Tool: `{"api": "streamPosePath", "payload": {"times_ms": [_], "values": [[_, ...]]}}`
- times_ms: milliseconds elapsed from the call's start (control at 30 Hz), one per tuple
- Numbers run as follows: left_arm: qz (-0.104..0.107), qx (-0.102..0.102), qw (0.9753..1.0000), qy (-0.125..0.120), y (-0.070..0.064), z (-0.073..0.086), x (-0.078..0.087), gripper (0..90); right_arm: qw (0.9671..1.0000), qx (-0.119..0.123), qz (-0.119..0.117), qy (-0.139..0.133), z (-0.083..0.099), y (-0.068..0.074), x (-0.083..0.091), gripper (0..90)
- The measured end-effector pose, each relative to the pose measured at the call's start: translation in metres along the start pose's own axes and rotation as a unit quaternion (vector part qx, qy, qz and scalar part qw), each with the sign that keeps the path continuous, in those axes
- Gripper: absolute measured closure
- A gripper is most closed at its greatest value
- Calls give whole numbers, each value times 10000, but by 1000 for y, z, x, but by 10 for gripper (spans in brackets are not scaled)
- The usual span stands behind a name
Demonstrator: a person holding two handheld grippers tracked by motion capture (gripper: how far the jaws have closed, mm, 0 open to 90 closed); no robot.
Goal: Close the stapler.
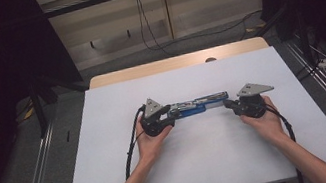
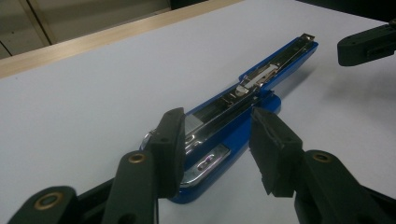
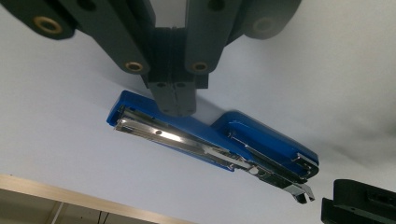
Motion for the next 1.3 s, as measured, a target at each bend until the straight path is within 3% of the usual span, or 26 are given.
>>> {"api": "streamPosePath", "payload": {"times_ms": [133, 267, 400, 567, 700, 967, 1300], "values": [[71, -5, 9999, 91, 0, 2, -2, 675, 10000, -5, -7, 22, 0, 0, 0, 900], [44, -1, 9999, 139, 2, 3, -3, 706, 9999, -31, -37, 109, 1, -1, -1, 900], [47, -36, 9997, 233, 5, 5, -6, 813, 9999, -53, -27, 117, 1, -2, -1, 900], [106, -10, 9993, 365, 7, 6, -8, 894, 9994, -58, 145, 298, 3, -4, -3, 900], [49, 3, 9990, 439, 9, 8, -9, 900, 9989, -102, 241, 378, 5, -7, -3, 900], [-65, 80, 9984, 557, 11, 8, -17, 900, 9987, -114, 205, 446, 6, -7, -5, 900], [-159, 92, 9980, 601, 15, 7, -14, 900, 9983, -126, 256, 517, 6, -12, -7, 900]]}}
Point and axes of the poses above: each handheld gripper's, and its own axes: x roughly backward along the jaws, z roughly out of its underside, y roughly to its left, the point moved 1 cm from there along -x, roughly forward along the jaws, and after that the axes turned 11 degrees about z, right-handed, at the moved point
